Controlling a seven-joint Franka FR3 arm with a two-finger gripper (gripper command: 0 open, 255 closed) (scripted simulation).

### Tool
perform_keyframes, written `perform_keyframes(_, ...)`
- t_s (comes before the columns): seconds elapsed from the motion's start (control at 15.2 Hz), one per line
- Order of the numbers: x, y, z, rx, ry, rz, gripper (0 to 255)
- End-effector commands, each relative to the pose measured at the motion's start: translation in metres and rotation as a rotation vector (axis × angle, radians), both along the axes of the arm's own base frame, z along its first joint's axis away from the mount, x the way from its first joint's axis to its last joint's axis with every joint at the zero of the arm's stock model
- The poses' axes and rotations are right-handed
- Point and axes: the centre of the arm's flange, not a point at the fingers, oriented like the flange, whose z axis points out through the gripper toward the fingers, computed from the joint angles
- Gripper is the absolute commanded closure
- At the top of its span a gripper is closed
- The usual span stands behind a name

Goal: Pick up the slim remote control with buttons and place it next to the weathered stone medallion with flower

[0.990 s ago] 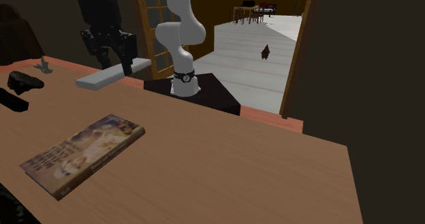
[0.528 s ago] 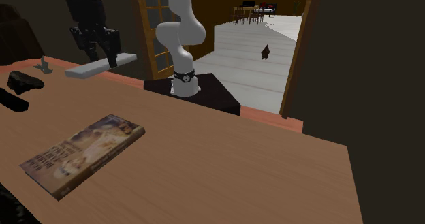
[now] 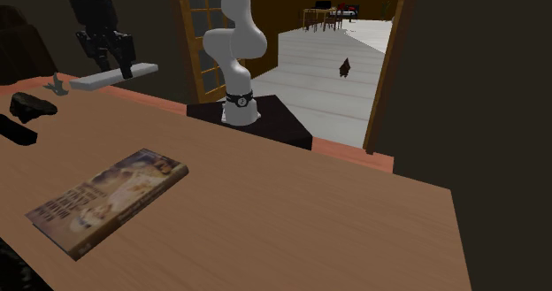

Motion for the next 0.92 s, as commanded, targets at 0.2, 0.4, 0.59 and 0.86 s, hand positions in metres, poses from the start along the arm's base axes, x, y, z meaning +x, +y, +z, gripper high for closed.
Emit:
perform_keyframes(0.2,-0.054,-0.034,0.0,0.0,0.0,0.002,255)
perform_keyframes(0.4,-0.087,-0.056,0.0,0.0,0.0,0.002,255)
perform_keyframes(0.59,-0.12,-0.077,0.0,0.0,0.0,0.002,255)
perform_keyframes(0.86,-0.139,-0.089,-0.01,0.0,0.0,0.002,255)
